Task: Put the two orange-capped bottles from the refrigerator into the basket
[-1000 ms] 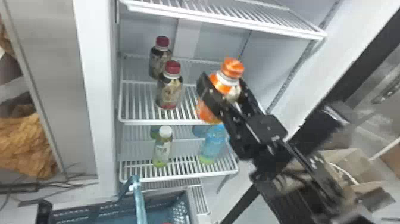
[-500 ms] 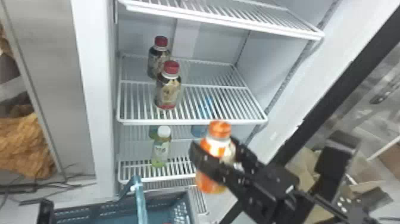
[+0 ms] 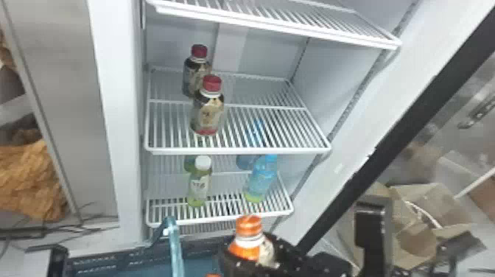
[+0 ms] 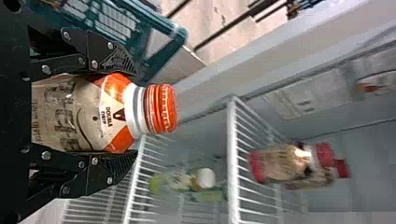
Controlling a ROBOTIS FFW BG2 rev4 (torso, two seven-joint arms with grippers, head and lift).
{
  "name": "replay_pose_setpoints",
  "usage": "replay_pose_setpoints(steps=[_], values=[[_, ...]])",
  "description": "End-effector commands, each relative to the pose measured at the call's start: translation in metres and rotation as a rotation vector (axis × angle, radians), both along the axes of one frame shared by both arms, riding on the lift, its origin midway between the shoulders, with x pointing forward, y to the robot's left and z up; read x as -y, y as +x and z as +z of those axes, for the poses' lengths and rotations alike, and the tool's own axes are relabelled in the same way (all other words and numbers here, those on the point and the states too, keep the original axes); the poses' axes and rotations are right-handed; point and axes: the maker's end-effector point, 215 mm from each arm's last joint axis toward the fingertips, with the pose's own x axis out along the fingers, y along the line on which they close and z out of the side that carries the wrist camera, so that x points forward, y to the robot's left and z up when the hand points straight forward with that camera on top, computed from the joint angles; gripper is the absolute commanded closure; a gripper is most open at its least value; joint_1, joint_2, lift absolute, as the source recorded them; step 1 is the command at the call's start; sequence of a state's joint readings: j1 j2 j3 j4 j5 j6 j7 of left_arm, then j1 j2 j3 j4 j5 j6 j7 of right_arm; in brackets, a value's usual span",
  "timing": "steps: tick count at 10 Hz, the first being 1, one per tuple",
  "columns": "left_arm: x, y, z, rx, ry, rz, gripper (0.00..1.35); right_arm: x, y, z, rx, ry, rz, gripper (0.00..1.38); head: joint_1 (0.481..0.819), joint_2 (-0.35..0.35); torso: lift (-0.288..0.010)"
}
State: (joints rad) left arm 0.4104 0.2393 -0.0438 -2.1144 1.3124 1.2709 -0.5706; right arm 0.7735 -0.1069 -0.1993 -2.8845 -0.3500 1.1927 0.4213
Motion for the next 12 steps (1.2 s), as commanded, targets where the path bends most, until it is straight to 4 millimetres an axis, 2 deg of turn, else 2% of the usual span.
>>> replay_pose_setpoints(steps=[1, 4, 5, 6, 9, 12], values=[[0.000, 0.000, 0.000, 0.000, 0.000, 0.000, 1.20, -0.015, -0.009, -0.018, -0.072, 0.049, 0.052, 0.73, 0.695, -0.350, -0.040], [0.000, 0.000, 0.000, 0.000, 0.000, 0.000, 1.20, -0.027, -0.017, -0.039, -0.150, 0.076, 0.094, 0.73, 0.695, -0.350, -0.040], [0.000, -0.001, 0.000, -0.002, 0.000, 0.000, 1.20, -0.027, -0.015, -0.045, -0.160, 0.082, 0.096, 0.66, 0.695, -0.350, -0.040], [-0.001, 0.000, -0.001, -0.002, 0.001, 0.001, 1.20, -0.028, -0.010, -0.050, -0.159, 0.100, 0.103, 0.45, 0.695, -0.350, -0.040], [-0.001, 0.001, 0.000, 0.000, 0.000, 0.006, 1.20, -0.030, 0.002, -0.045, -0.109, 0.118, 0.105, 0.09, 0.695, -0.339, -0.040], [-0.001, 0.001, -0.001, -0.003, 0.001, 0.006, 1.20, -0.019, 0.033, -0.007, 0.091, 0.107, 0.058, 0.09, 0.695, -0.327, -0.040]])
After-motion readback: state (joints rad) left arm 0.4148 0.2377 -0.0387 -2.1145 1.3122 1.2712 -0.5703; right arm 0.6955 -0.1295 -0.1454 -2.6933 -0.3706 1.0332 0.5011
